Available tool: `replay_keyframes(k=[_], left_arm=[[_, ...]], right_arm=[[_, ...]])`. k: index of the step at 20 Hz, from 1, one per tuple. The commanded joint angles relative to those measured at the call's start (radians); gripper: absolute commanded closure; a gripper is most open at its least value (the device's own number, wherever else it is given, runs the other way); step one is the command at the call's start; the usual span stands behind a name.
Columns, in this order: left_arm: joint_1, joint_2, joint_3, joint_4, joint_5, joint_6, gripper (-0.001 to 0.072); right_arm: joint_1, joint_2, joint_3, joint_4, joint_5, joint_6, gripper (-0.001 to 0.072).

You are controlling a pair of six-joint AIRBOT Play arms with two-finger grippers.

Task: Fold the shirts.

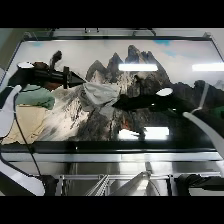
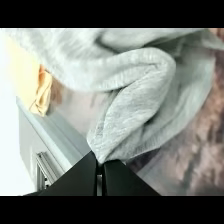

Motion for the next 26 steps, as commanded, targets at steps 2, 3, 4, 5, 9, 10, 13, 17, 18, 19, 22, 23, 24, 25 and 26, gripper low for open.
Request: replay_keyframes(k=[2, 3, 4, 5, 9, 10, 13, 17, 18, 19, 22, 23, 24, 25, 26], left_arm=[[0.069, 0.204, 0.0, -0.044, -0.032, -0.014, 0.0692], [0.081, 0.257, 0.0, -0.045, -0.027, -0.014, 0.0692], [0.087, 0.303, 0.0, -0.058, -0.025, -0.014, 0.0691], [0.091, 0.346, 0.0, -0.076, -0.025, -0.015, 0.0692], [0.091, 0.512, -0.039, -0.084, -0.006, -0.029, 0.0692], [0.092, 0.549, -0.069, -0.085, 0.004, -0.029, 0.0692], [0.135, 0.663, -0.191, -0.087, 0.004, -0.029, 0.0691], [0.198, 0.811, -0.323, -0.094, -0.006, -0.028, 0.0691], [0.206, 0.85, -0.331, -0.093, -0.004, -0.027, 0.0691], [0.206, 0.887, -0.317, -0.094, 0.002, -0.026, 0.0691], [0.159, 0.958, -0.156, -0.151, 0.019, -0.04, 0.0691], [0.135, 0.967, -0.083, -0.163, 0.031, -0.069, 0.0691], [0.114, 0.968, -0.009, -0.161, 0.038, -0.102, 0.069], [0.096, 0.959, 0.058, -0.154, 0.04, -0.126, 0.069], [0.08, 0.942, 0.11, -0.117, 0.039, -0.149, 0.069]], right_arm=[[-0.186, 0.343, 0.002, -0.203, 0.077, 0.078, 0.0698], [-0.223, 0.415, 0.002, -0.202, 0.077, 0.079, 0.0698], [-0.259, 0.486, 0.002, -0.202, 0.079, 0.082, 0.0698], [-0.287, 0.544, 0.002, -0.203, 0.086, 0.081, 0.0698], [-0.369, 0.679, 0.002, -0.214, 0.164, 0.081, 0.0698], [-0.383, 0.689, 0.002, -0.225, 0.188, 0.08, 0.0698], [-0.398, 0.691, 0.002, -0.291, 0.235, 0.081, 0.0698], [-0.404, 0.729, 0.003, -0.305, 0.338, 0.084, 0.0698], [-0.404, 0.762, 0.005, -0.296, 0.338, 0.072, 0.0698], [-0.404, 0.793, 0.014, -0.272, 0.337, 0.05, 0.0698], [-0.403, 0.874, 0.107, -0.166, 0.313, 0.046, 0.0698], [-0.403, 0.895, 0.15, -0.143, 0.294, 0.047, 0.0698], [-0.403, 0.906, 0.191, -0.139, 0.278, 0.05, 0.0697], [-0.403, 0.908, 0.23, -0.14, 0.267, 0.051, 0.0698], [-0.403, 0.903, 0.255, -0.142, 0.257, 0.051, 0.0698]])
